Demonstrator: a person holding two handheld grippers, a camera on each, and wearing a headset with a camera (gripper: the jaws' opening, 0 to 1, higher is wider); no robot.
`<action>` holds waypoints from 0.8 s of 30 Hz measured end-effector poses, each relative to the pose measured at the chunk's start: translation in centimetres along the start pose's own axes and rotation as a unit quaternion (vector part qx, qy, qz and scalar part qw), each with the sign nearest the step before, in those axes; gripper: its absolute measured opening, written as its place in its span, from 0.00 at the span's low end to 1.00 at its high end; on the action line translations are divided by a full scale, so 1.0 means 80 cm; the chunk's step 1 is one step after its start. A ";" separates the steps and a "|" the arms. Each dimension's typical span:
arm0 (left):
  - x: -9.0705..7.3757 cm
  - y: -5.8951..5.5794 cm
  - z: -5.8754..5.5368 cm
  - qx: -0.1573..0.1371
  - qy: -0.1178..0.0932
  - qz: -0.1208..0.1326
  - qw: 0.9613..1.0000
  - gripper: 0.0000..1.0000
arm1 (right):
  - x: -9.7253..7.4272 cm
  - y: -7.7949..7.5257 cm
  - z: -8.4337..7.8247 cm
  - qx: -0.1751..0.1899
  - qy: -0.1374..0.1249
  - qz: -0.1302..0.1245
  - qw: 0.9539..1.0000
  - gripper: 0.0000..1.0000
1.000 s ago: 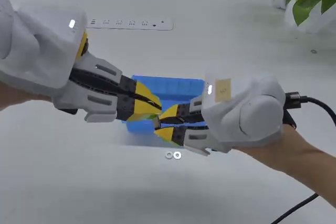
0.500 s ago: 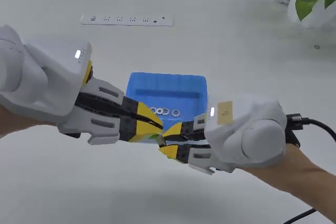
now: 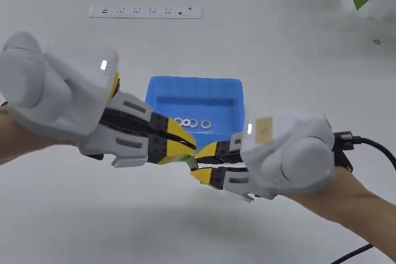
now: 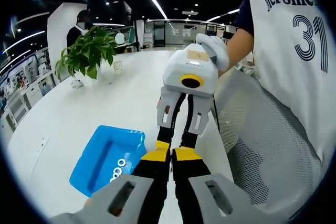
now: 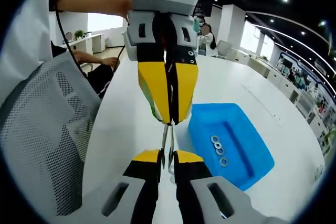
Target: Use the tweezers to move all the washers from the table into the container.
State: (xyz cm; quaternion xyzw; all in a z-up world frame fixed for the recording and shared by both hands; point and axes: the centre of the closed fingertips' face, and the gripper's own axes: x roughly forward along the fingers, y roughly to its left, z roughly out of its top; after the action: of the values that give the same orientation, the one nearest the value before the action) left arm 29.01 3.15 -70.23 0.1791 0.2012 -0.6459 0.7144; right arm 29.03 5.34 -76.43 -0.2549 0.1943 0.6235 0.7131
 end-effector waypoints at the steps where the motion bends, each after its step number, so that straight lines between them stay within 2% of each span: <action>1: 0.000 0.001 0.000 -0.001 0.000 0.000 1.000 0.05 | 0.001 0.000 0.000 0.001 0.000 0.000 1.000 0.10; 6: 0.002 0.005 -0.005 -0.005 0.002 0.001 1.000 0.05 | 0.004 -0.003 -0.004 0.001 0.003 0.000 1.000 0.11; 14: 0.009 0.004 -0.009 -0.005 0.007 -0.004 1.000 0.05 | 0.007 -0.004 -0.012 -0.002 0.010 0.000 1.000 0.11; 24: 0.011 0.006 -0.008 -0.005 0.007 -0.005 1.000 0.05 | 0.009 -0.007 -0.012 -0.003 0.009 0.000 1.000 0.11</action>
State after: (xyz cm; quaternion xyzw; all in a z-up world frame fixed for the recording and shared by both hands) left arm 29.55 2.77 -71.27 0.1792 0.2107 -0.6471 0.7105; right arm 29.74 5.28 -77.59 -0.2624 0.1986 0.6223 0.7103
